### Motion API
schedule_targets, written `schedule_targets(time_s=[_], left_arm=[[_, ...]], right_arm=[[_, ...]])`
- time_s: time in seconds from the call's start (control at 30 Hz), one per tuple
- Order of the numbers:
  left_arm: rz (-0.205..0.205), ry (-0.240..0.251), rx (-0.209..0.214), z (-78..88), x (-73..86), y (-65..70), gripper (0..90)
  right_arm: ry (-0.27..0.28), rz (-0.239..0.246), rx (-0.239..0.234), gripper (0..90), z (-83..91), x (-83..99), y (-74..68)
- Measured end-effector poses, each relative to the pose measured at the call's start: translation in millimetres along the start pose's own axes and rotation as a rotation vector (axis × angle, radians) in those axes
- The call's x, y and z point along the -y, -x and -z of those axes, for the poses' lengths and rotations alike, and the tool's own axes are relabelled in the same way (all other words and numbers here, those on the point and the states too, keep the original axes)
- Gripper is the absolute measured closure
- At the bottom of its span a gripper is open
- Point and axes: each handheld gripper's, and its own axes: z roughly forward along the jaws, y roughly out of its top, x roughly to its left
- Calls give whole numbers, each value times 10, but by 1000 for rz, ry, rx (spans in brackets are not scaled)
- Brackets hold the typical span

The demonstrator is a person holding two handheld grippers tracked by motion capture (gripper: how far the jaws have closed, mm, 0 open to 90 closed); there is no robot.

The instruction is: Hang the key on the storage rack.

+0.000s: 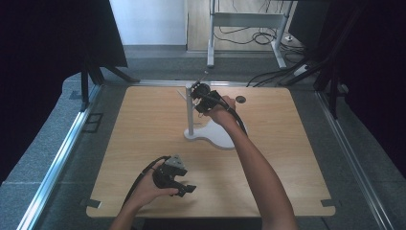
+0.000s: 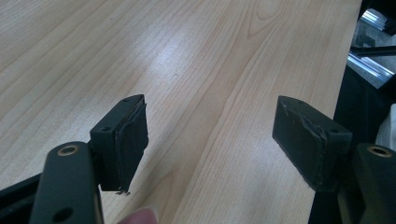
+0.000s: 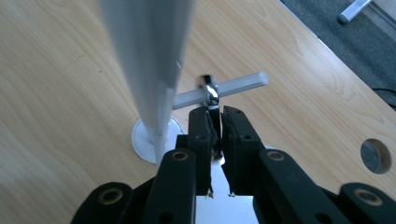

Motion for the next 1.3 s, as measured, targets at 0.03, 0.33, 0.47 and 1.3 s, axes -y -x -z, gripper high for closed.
schedule_targets(time_s=[0.03, 0.33, 0.47, 1.3], left_arm=[[-7, -8, -1, -2, -1, -1, 272], [-5, -16, -4, -34, 2, 1, 271], [-4, -14, -11, -13, 3, -4, 271], [-21, -41, -48, -67, -24, 29, 271]], right_arm=[[2, 3, -7, 805, 3, 12, -12], [39, 4, -43, 668, 131, 143, -33], [61, -7, -49, 626, 216, 260, -24], [241, -106, -89, 559, 599, 1869, -153]])
